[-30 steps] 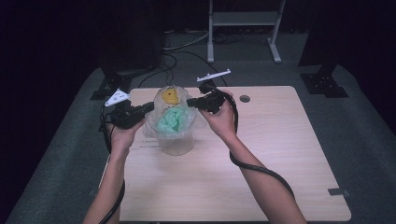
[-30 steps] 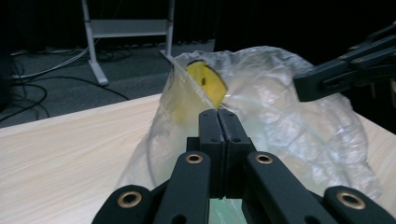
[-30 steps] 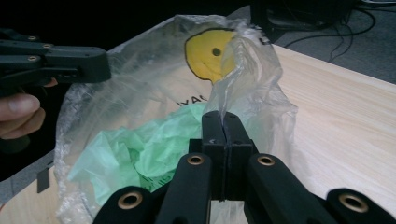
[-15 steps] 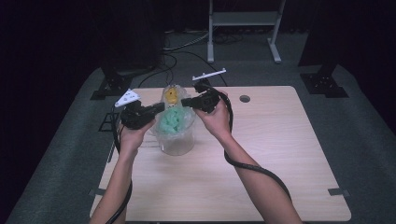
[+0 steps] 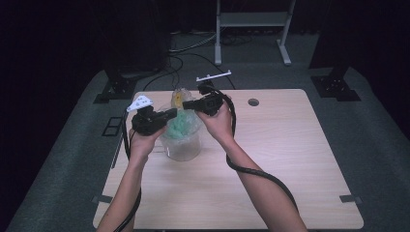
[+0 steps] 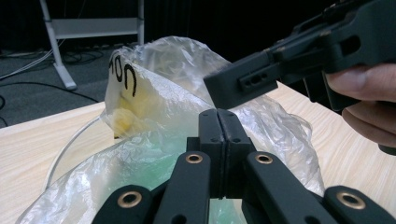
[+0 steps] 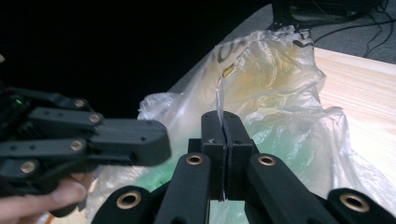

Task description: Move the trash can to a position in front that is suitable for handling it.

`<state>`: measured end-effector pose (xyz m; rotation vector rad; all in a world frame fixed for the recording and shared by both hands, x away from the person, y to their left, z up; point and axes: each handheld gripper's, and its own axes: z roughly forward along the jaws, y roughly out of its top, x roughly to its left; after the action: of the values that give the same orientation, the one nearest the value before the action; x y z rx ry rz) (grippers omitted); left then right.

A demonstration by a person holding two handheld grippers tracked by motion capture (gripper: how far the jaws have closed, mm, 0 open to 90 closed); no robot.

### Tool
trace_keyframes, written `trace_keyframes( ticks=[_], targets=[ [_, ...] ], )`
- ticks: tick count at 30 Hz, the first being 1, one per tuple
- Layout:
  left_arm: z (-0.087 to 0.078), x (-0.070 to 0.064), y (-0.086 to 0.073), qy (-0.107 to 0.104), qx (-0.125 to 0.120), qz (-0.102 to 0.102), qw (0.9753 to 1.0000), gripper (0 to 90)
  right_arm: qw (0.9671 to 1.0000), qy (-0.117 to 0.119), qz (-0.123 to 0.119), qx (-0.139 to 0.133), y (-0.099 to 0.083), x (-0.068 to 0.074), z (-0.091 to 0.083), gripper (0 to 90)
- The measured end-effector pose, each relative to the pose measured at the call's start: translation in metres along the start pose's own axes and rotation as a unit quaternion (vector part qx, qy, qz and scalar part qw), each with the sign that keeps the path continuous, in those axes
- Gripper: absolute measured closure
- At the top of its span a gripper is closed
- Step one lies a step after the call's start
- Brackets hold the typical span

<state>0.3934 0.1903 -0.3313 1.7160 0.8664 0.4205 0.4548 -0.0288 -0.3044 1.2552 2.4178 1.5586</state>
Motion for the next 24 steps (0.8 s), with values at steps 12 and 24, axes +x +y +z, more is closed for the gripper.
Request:
trace_keyframes(
  ticks=[12,24],
  targets=[
    [0.005,-0.003,-0.002,-0.006,0.006,0.003,1.0000,89.6,0.9994,0.024,0.023,-0.006,0.003,0.002,0.006,84.5],
    [0.008,-0.004,-0.004,-0.009,0.009,0.002,0.9999,89.6,0.9985,0.040,0.036,-0.004,0.005,0.002,0.011,70.5]
  ],
)
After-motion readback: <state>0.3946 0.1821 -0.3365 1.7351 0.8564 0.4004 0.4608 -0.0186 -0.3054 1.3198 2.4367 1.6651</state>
